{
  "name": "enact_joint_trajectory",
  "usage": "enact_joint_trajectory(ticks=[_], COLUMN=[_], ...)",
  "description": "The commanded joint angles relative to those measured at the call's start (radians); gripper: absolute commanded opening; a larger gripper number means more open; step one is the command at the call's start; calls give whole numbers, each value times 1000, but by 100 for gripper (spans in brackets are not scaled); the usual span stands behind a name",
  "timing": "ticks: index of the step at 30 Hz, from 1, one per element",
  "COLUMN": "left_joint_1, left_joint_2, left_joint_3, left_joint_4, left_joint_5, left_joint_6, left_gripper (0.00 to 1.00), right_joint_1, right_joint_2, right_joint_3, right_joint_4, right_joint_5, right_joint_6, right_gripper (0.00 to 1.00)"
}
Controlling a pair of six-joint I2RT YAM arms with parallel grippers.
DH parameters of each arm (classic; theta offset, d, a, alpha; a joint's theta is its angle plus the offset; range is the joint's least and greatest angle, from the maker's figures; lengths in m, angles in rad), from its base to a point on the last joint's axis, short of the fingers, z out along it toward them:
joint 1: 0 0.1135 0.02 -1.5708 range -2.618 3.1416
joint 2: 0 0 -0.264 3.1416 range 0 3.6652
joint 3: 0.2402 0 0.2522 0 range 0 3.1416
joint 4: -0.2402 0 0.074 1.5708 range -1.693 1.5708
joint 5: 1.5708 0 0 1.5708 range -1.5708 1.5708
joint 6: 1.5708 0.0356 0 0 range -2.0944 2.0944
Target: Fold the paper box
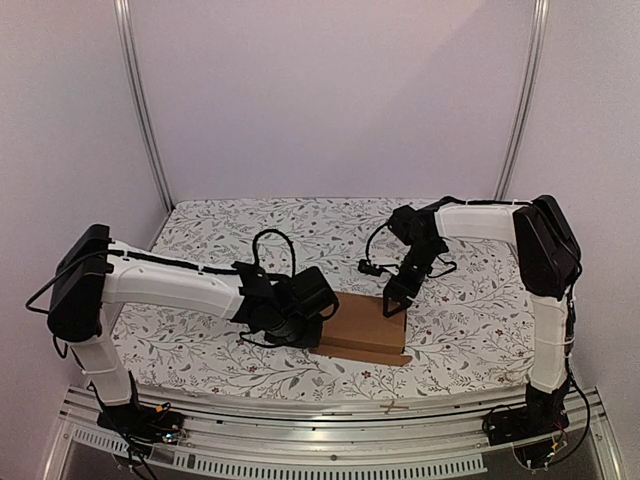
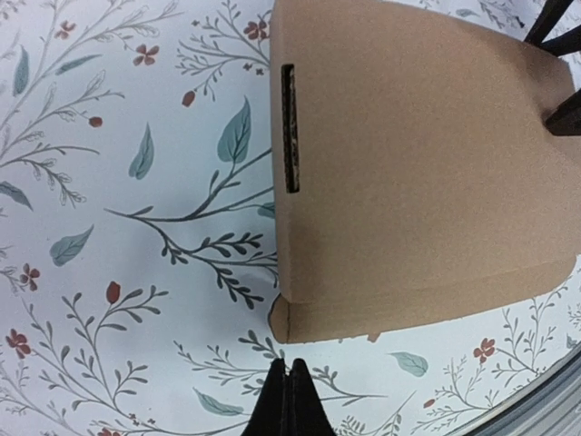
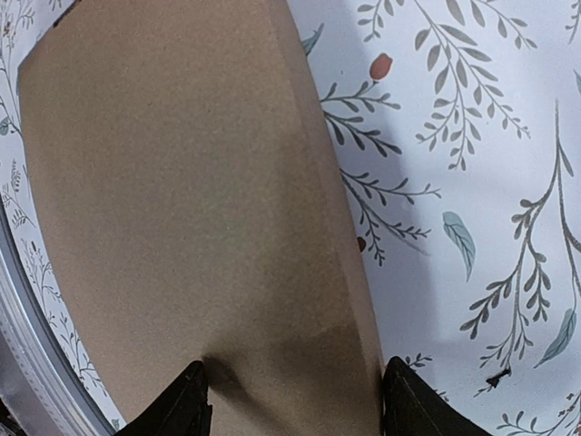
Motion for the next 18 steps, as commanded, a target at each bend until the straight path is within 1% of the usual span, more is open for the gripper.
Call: enact_joint_trajectory(ticks=[1, 8, 18], left_joint_1=[12, 10, 22], left_joint_2=[56, 91, 118], left_joint_3=[-18, -3, 8], left_joint_4=[-31, -13, -51], left_joint_5=[9, 10, -34], left_joint_6=[-19, -14, -19], left_gripper=[0, 0, 0], right_joint_1=[2, 1, 1], right_joint_2=[40, 42, 45], right_joint_3=[5, 7, 11], right_joint_4=[-18, -22, -29], right_joint_5=[16, 14, 9], right_joint_6=[7, 10, 10], right_gripper=[63, 63, 63])
